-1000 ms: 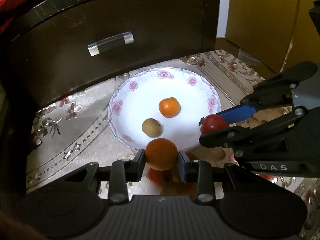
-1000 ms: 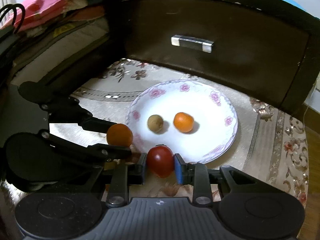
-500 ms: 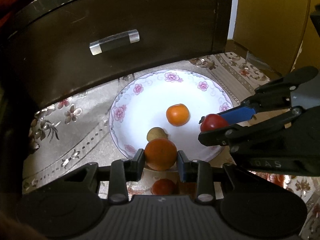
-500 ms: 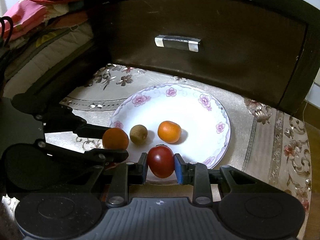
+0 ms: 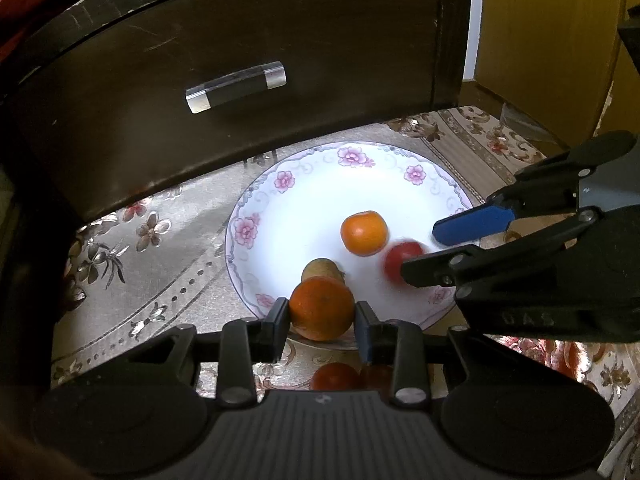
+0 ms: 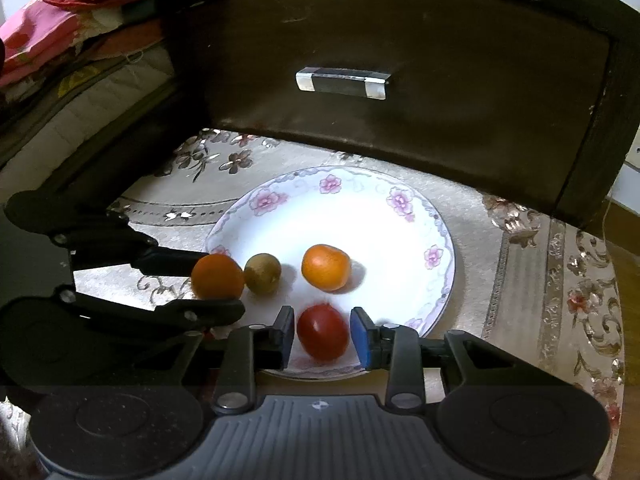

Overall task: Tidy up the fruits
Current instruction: 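Carry the red tomato and tangerine over the white bowl with both grippers, then lower both fruits into the bowl and open both grippers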

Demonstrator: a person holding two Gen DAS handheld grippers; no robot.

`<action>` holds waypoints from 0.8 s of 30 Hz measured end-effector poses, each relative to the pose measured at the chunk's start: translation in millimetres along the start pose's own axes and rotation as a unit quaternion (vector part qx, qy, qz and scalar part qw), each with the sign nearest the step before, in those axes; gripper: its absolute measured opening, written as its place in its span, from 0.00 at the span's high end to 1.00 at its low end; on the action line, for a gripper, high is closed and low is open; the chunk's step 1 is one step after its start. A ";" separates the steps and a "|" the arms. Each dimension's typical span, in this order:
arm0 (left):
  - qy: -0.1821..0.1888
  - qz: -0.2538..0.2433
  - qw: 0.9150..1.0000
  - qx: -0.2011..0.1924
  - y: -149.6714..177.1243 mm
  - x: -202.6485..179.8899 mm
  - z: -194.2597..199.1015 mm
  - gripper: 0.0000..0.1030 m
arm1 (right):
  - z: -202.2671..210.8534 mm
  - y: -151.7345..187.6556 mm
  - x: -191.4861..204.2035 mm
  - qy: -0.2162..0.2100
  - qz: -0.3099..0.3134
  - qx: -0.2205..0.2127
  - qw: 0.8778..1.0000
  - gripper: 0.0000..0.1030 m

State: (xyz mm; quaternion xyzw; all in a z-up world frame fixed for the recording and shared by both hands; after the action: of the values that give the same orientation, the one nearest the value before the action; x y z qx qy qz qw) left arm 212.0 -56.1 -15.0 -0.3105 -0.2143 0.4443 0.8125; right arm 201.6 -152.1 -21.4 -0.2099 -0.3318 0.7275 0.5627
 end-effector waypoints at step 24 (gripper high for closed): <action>0.006 0.008 1.000 -0.018 1.6 7.1 25.2 0.60 | 21.0 3.2 6.6 -0.013 -0.005 -0.017 1.000 0.56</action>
State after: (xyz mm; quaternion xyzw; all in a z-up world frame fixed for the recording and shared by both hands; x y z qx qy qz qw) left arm 199.0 -41.4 2.4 -0.3293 -0.2150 0.4449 0.8046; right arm 183.4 -151.4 -8.8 -0.2083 -0.3528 0.7217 0.5579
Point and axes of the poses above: each gripper's, at about its wrist camera, not at the fingertips, and z roughly against the way its jaws point, x to its left, y to its underside, the point moved 3 cm from there along -z, roughly the way its jaws point, and after that the axes turned 6 degrees about -x, right-handed, at the moved point
